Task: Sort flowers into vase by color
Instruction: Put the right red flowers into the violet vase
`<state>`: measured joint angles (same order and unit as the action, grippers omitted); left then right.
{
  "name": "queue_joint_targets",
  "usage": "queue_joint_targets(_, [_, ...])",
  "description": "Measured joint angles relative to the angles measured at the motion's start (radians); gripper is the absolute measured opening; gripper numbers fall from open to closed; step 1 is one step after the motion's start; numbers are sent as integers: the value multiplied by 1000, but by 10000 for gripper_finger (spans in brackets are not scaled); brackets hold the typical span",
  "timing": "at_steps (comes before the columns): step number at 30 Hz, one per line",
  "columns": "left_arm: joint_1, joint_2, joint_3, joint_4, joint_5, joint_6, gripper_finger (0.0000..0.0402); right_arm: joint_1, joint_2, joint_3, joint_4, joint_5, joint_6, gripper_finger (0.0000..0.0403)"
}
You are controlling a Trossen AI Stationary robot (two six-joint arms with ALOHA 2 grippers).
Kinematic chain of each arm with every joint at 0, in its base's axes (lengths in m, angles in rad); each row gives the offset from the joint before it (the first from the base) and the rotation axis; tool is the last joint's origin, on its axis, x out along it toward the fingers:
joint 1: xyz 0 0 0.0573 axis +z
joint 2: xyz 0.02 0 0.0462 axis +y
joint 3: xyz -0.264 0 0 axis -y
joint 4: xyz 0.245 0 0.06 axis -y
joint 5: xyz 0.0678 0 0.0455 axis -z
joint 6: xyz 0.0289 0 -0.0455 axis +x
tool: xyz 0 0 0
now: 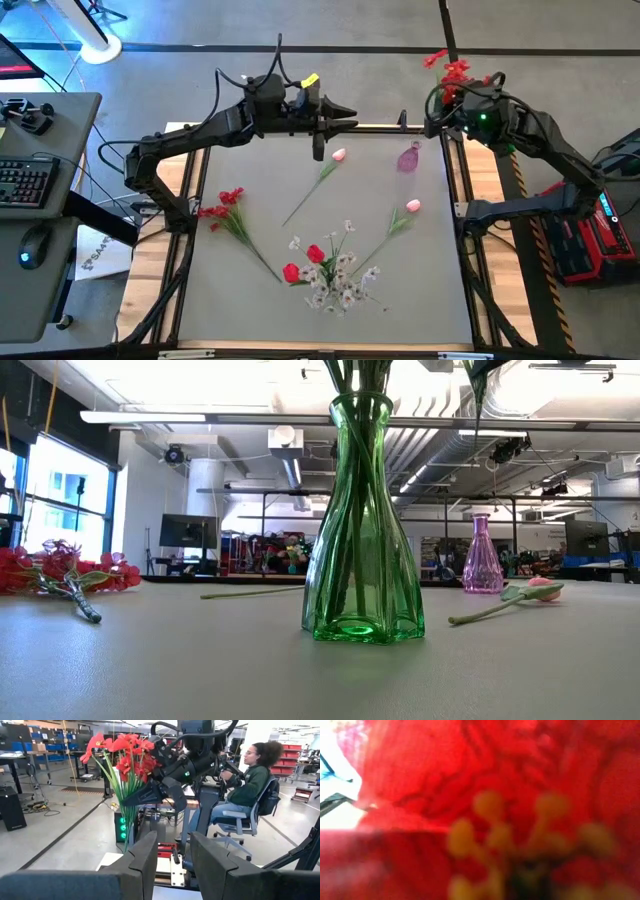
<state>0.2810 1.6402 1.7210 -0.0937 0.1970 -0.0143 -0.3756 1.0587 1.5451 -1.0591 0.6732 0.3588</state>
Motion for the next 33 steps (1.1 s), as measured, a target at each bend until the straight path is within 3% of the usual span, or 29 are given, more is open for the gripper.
queue_joint_targets(13, [0,0,0,0,0,0,102,0,1,-6,9,29,-17,0])
queue_joint_targets(17, [0,0,0,0,0,0,102,7,-10,-6,10,110,-52,0])
queue_joint_targets(27, [0,0,0,0,0,0,102,7,-114,-272,231,94,-17,0])
queue_joint_targets(33, [0,0,0,0,0,0,102,-57,-138,-356,267,109,-33,0])
